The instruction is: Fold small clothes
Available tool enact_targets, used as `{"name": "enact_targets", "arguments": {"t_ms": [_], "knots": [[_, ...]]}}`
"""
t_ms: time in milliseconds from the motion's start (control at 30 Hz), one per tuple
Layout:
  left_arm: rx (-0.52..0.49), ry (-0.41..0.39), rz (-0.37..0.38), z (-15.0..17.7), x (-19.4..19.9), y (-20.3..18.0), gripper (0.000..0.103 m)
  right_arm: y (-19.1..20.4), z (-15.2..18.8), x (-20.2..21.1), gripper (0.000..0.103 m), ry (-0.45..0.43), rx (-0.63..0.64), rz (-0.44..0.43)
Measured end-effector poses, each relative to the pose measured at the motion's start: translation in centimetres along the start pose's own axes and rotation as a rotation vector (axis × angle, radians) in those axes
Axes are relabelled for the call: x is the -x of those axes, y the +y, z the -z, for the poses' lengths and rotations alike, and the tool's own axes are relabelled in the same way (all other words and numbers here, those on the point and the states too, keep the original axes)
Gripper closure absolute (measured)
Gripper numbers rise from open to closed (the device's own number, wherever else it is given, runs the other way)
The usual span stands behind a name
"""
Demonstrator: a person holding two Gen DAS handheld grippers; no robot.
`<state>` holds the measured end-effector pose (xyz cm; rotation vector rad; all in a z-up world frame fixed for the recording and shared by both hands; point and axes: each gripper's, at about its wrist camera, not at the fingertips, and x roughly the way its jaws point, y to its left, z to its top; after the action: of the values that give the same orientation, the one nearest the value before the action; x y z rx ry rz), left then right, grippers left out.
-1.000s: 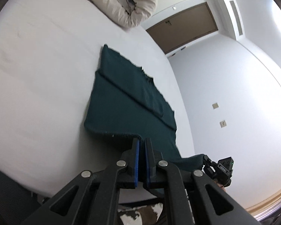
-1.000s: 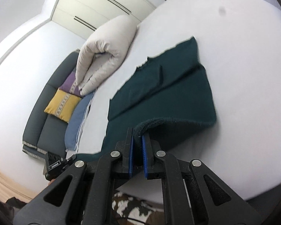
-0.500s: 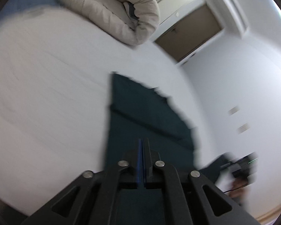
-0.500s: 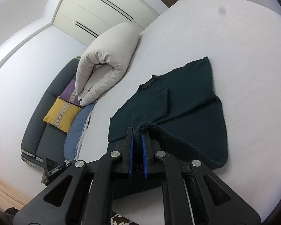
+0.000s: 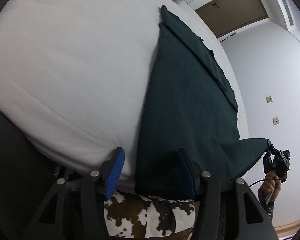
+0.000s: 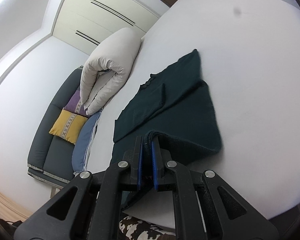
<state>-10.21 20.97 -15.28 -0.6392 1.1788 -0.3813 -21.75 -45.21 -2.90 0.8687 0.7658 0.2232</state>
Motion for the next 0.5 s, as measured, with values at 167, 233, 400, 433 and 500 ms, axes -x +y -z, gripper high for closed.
{"name": "enact_targets", "arguments": {"t_ms": [167, 233, 400, 433, 500], "knots": [[0.028, 0.004, 0.056, 0.2, -0.1, 1.0, 0.084, -0.2, 0.8, 0.0, 0.096, 0.002, -0.001, -0.006], [0.058, 0.022, 0.085, 0.5, -0.3, 1.4, 0.091, -0.2, 0.9, 0.0, 0.096, 0.006, 0.002, -0.005], [0.019, 0.026, 0.100, 0.4, 0.4, -0.3, 0.097, -0.2, 1.0, 0.2, 0.096, 0.007, 0.012, 0.012], [0.023, 0.019, 0.123, 0.1, 0.9, -0.6, 0.097, -0.1, 0.9, 0.3, 0.096, 0.008, 0.016, 0.013], [0.029, -0.008, 0.168, -1.1, 1.7, -1.4, 0.098, 0.1, 0.7, 0.4, 0.096, 0.006, 0.025, 0.014]]}}
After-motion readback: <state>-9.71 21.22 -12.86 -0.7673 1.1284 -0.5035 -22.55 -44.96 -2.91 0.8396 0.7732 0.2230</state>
